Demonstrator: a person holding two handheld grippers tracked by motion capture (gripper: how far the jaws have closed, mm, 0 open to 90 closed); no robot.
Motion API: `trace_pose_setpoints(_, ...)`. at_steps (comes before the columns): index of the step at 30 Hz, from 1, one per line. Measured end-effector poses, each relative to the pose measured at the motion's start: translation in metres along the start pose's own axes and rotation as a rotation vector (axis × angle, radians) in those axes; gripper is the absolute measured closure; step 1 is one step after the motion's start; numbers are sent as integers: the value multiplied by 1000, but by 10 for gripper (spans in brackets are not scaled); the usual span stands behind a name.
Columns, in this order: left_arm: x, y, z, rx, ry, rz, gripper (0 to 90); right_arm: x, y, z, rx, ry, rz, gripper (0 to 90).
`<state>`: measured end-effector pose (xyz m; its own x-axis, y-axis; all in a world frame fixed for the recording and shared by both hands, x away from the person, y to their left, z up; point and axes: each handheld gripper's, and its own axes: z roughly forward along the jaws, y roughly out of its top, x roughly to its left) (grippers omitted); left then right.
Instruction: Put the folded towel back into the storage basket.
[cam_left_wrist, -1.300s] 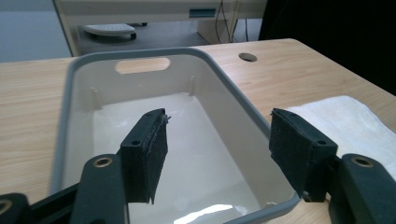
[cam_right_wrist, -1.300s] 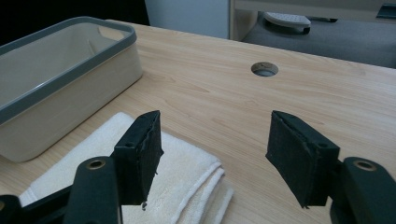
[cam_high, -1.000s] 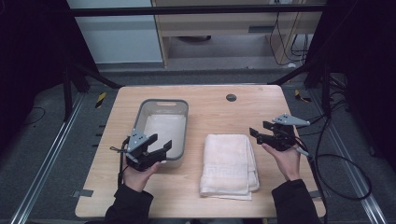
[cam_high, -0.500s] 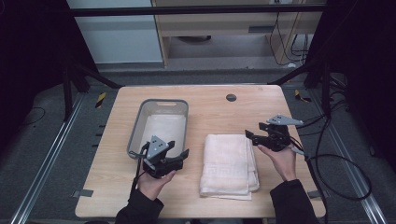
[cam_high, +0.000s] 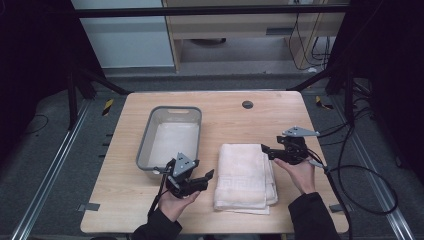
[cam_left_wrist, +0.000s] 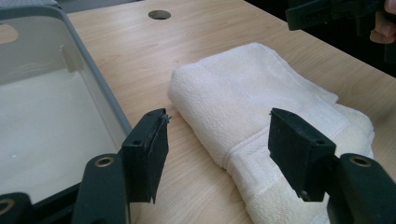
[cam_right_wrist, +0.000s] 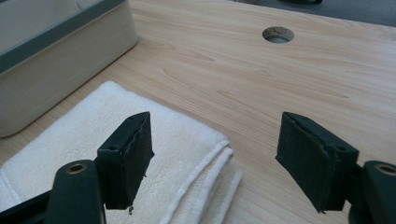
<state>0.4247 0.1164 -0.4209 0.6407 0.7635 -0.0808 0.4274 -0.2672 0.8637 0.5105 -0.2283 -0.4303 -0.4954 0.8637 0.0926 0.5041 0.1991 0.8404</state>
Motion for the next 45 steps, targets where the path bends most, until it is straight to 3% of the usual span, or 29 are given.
trace_pose_setpoints(16, -17, -15, 24, 74, -36, 14, 369, -3, -12, 8, 32, -2, 17, 259)
trace_pose_setpoints(30, -29, -27, 42, 130, -62, 32, 366, -1, -21, 21, 82, 3, -6, 254)
trace_pose_setpoints(45, -30, -38, 64, 178, -36, 24, 302, -4, -32, 32, 104, -3, 27, 262)
